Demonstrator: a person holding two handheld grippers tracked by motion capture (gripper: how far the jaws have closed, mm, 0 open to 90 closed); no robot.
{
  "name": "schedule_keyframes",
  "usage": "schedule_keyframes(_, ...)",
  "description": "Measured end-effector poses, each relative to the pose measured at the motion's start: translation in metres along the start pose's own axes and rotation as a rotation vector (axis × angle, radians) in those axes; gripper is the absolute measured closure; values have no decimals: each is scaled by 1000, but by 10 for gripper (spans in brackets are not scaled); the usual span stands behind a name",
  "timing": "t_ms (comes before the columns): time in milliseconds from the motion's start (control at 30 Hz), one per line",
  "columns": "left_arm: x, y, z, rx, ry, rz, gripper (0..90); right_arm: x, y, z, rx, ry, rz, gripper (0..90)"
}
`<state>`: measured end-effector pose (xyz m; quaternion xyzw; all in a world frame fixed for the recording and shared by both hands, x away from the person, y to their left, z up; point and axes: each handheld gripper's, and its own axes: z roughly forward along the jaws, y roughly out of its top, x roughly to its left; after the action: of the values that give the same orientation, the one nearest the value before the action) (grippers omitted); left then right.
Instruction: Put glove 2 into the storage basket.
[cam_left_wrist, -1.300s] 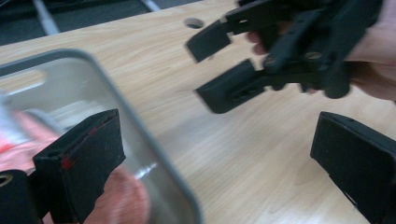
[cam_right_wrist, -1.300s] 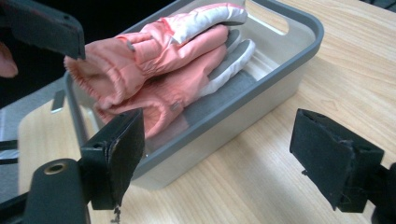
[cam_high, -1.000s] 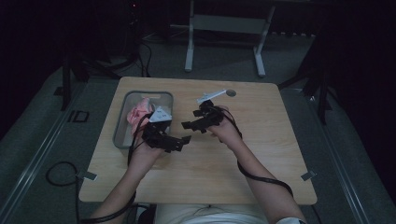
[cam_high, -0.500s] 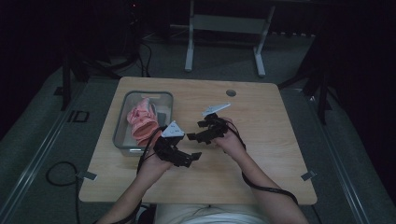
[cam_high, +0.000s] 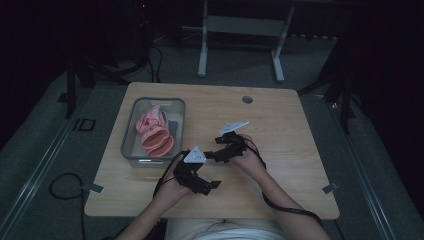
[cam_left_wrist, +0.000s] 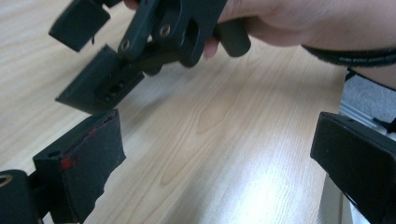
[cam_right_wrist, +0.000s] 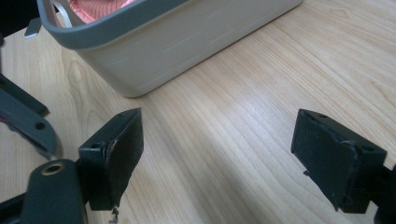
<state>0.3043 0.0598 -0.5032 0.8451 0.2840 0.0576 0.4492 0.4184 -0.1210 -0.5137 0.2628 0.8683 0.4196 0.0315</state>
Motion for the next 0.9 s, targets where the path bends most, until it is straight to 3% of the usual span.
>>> schedule_keyframes(500,-3,-22,14,25,8,25,22,6,-23,-4,10,-15,-33,160)
schedule_keyframes(600,-4,-26,16,23,1,14,22,6,-28,-6,11,-21,-32,159)
schedule_keyframes(900,-6,-33,22,41,32,35,22,6,-44,-10,11,-29,-24,153)
